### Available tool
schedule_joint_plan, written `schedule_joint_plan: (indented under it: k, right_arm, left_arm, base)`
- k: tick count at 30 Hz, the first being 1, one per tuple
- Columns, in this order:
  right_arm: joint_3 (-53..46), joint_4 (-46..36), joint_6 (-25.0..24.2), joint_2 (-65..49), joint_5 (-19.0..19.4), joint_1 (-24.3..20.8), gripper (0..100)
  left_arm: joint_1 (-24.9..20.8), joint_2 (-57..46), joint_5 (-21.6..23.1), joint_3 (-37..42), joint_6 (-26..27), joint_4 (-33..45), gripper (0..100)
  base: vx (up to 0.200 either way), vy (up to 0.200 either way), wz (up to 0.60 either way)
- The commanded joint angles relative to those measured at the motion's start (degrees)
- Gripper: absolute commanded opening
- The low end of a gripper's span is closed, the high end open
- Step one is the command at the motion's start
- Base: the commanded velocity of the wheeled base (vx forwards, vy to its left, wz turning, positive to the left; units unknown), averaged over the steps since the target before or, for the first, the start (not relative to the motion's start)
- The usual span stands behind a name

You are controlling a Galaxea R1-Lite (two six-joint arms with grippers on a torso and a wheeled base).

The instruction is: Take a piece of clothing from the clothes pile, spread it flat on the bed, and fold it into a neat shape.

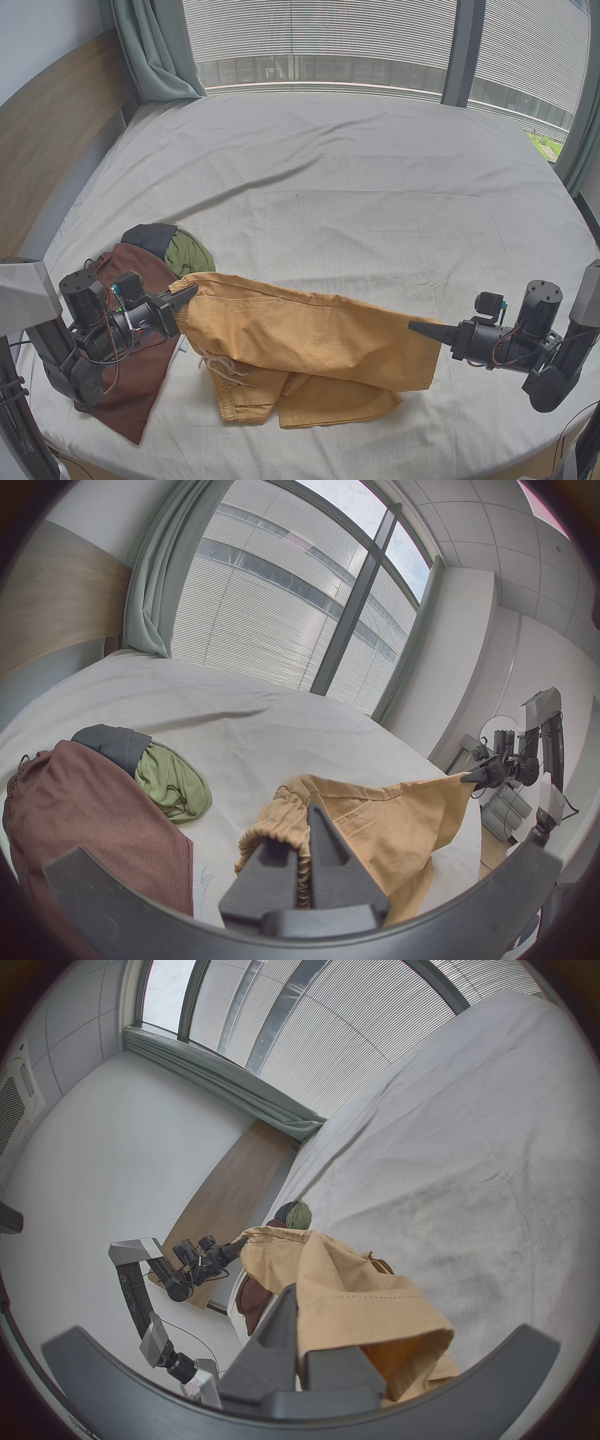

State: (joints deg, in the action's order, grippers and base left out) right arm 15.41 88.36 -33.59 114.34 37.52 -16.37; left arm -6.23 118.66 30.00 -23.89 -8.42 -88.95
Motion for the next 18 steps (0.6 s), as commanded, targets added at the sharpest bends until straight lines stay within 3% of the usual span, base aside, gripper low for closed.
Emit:
schedule_joint_plan:
  k: [1, 18]
  right_arm:
    - [0.1, 0.1, -0.4, -2.9, 0.0, 0.1, 0]
    - [0.4, 0.1, -0.4, -4.5, 0.0, 0.8, 0]
  left_arm:
    - [0.0, -0.2, -0.2, -0.8, -0.1, -0.2, 0]
    - [-0.4, -1.6, -2.2, -3.1, -4.8, -0.3, 0]
  base:
    - [0.0, 0.0, 0.0]
    - [0.0, 0.0, 0.0]
